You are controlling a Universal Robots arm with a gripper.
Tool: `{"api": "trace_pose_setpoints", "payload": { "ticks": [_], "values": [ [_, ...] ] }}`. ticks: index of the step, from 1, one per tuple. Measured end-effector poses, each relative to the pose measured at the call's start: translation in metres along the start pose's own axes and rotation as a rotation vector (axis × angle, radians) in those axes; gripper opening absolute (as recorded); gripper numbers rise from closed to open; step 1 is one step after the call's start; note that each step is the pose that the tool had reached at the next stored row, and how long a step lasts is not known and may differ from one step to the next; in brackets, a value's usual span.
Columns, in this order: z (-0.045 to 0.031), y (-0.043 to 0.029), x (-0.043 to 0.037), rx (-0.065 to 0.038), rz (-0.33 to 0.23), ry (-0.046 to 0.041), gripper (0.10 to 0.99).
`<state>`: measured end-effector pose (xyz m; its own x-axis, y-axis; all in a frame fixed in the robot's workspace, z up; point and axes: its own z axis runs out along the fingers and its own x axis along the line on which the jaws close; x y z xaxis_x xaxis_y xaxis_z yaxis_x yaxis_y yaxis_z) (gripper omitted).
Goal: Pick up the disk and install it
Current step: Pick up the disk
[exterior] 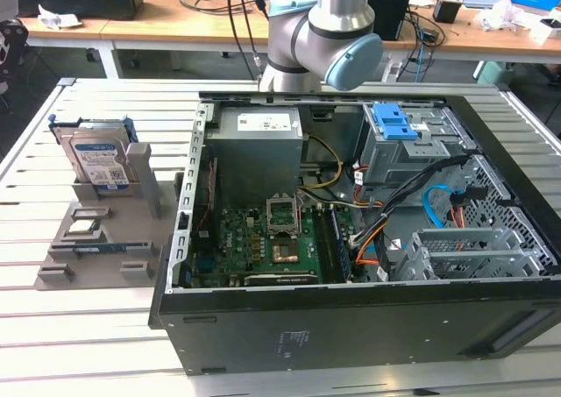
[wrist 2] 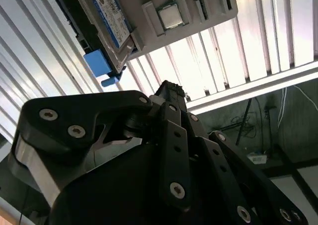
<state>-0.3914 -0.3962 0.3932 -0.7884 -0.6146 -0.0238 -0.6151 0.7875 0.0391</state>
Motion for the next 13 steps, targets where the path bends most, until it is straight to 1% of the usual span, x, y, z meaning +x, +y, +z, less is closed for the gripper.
{"api": "trace_pose_setpoints", "payload": {
  "ticks": [6,9,10,13],
  "values": [
    [0.0,0.0,0.0,-0.002,-0.09,0.0035,0.106],
    [0.0,0.0,0.0,-0.003,-0.125,0.0049,0.106],
    [0.0,0.0,0.0,-0.004,-0.152,0.0059,0.106],
    [0.0,0.0,0.0,-0.005,-0.197,0.0077,0.106]
  ]
}}
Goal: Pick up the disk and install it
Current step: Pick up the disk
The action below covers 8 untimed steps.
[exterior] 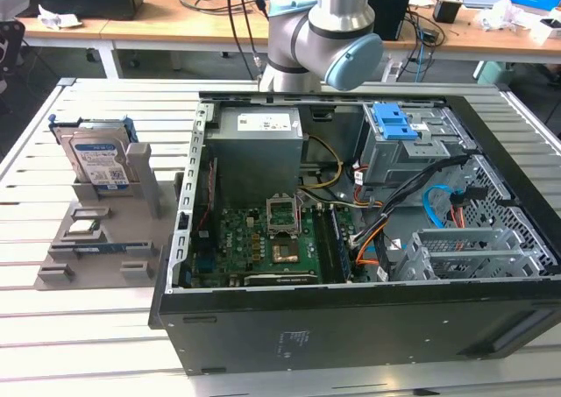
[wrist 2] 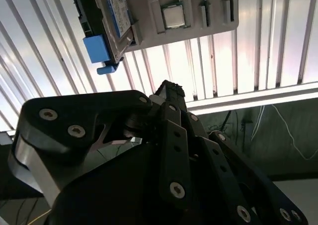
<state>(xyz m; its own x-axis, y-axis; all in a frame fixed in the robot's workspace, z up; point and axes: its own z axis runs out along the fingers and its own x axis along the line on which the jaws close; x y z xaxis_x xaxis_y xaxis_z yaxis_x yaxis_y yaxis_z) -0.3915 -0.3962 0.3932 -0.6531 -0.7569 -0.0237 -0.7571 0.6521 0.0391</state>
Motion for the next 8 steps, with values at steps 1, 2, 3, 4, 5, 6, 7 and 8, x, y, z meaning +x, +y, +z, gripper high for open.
{"api": "trace_pose_setpoints", "payload": {
  "ticks": [1,2,3,4,5,6,7,8],
  "values": [
    [0.0,0.0,0.0,0.0,-0.013,0.0004,0.106],
    [0.0,0.0,0.0,-0.001,-0.03,0.0012,0.106],
    [0.0,0.0,0.0,-0.001,-0.041,0.0016,0.106],
    [0.0,0.0,0.0,-0.002,-0.072,0.0027,0.106],
    [0.0,0.0,0.0,-0.002,-0.085,0.0033,0.106],
    [0.0,0.0,0.0,-0.002,-0.096,0.0038,0.106],
    [0.0,0.0,0.0,-0.003,-0.116,0.0045,0.106],
    [0.0,0.0,0.0,-0.003,-0.134,0.0052,0.106]
  ]
}}
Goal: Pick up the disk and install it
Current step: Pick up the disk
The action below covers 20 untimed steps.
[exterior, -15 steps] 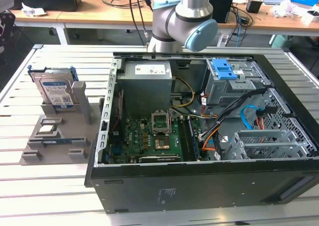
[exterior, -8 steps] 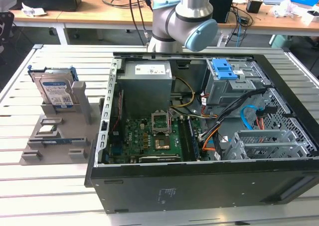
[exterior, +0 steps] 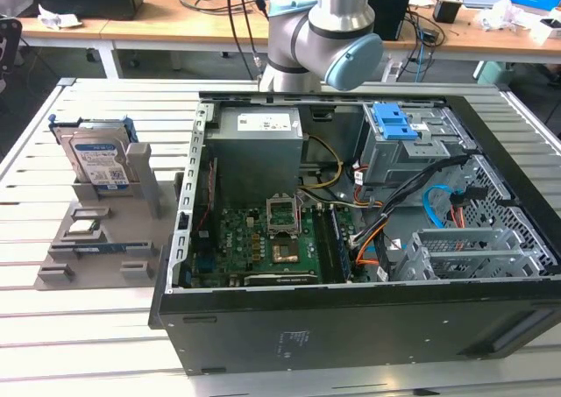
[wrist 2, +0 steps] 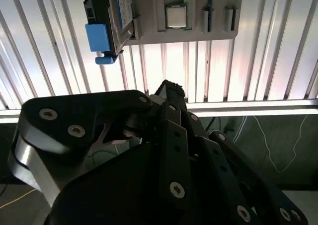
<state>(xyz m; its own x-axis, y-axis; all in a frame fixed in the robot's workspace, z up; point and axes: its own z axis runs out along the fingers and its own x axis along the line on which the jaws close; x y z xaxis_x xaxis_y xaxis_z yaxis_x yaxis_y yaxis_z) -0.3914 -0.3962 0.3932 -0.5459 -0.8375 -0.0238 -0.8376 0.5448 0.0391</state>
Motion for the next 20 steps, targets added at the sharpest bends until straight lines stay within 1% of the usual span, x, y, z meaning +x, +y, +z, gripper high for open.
{"api": "trace_pose_setpoints", "payload": {
  "ticks": [1,9,11,14,16,19,20],
  "values": [
    [0.0,0.0,0.0,0.0,-0.02,0.0008,0.106],
    [0.0,0.0,0.0,-0.003,-0.122,0.0048,0.106],
    [0.0,0.0,0.0,-0.004,-0.172,0.0067,0.106],
    [0.0,0.0,0.0,-0.005,-0.218,0.0086,0.106],
    [0.0,0.0,0.0,-0.006,-0.268,0.0105,0.106],
    [0.0,0.0,0.0,-0.007,-0.309,0.0121,0.106],
    [0.0,0.0,0.0,-0.008,-0.335,0.0131,0.106]
  ]
}}
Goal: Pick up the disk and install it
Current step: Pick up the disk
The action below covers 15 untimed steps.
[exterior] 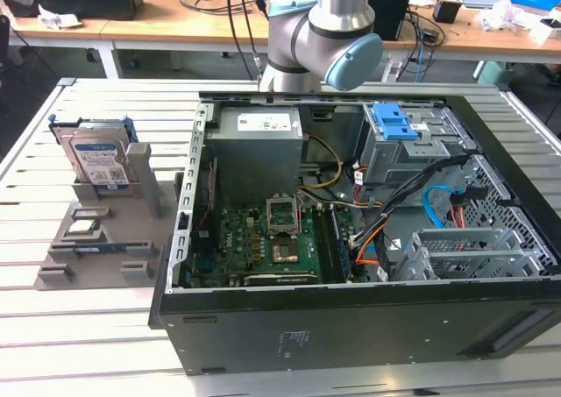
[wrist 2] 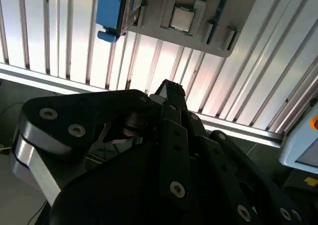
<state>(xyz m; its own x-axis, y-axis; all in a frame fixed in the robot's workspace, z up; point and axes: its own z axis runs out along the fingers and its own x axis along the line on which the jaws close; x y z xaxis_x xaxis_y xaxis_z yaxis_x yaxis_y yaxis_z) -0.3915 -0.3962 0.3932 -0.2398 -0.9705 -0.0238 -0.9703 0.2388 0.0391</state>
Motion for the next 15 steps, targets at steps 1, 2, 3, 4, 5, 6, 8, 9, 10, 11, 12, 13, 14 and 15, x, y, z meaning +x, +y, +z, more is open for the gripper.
{"api": "trace_pose_setpoints", "payload": {
  "ticks": [1,2,3,4,5,6,8,9,10,11,12,13,14,15],
  "values": [
    [0.0,0.0,0.0,0.0,-0.02,0.0008,0.106],
    [0.0,0.0,0.0,-0.001,-0.041,0.0017,0.106],
    [0.0,0.0,0.0,-0.001,-0.052,0.0021,0.106],
    [0.0,0.0,0.0,-0.002,-0.065,0.0026,0.106],
    [0.0,0.0,0.0,-0.002,-0.097,0.0038,0.106],
    [0.0,0.0,0.0,-0.003,-0.116,0.0046,0.106],
    [0.0,0.0,0.0,-0.004,-0.149,0.0059,0.106],
    [0.0,0.0,0.0,-0.004,-0.159,0.0063,0.106],
    [0.0,0.0,0.0,-0.004,-0.174,0.0068,0.106],
    [0.0,0.0,0.0,-0.004,-0.189,0.0074,0.106],
    [0.0,0.0,0.0,-0.005,-0.196,0.0077,0.106],
    [0.0,0.0,0.0,-0.005,-0.205,0.008,0.106],
    [0.0,0.0,0.0,-0.005,-0.219,0.0086,0.106],
    [0.0,0.0,0.0,-0.006,-0.234,0.0091,0.106]
  ]
}}
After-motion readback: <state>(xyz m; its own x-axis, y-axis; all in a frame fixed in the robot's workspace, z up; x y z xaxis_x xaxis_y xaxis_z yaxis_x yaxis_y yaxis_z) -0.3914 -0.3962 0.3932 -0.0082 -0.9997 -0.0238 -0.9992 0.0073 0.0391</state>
